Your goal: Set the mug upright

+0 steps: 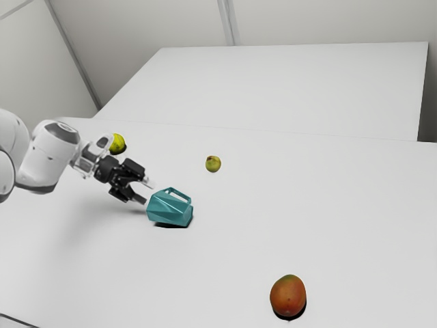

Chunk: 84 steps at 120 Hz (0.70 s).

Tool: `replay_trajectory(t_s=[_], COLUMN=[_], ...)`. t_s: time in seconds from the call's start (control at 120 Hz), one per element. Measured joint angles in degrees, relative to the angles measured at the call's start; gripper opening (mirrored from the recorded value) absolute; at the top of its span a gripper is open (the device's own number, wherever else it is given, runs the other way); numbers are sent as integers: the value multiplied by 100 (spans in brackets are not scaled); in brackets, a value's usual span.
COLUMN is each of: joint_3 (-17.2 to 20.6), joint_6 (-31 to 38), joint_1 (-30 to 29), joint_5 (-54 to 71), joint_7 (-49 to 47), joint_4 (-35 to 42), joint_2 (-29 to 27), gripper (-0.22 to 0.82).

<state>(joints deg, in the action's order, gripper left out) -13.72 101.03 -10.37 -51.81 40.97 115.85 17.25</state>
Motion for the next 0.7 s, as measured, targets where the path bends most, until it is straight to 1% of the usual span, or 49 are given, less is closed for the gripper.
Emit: replay_trajectory(t_s=[0.283,0.5,0.533,0.617,0.7], joint_3=[240,426,446,462,466], joint_6=[223,328,345,376,398], joint_1=[10,9,11,10,10], joint_5=[-356,-504,-519,-543,-551], joint_7=[98,141,146,157,164], joint_4=[451,501,501,502,496], joint_2=[-122,-144,-145,-146,-163], gripper=[29,18,15,3,-3])
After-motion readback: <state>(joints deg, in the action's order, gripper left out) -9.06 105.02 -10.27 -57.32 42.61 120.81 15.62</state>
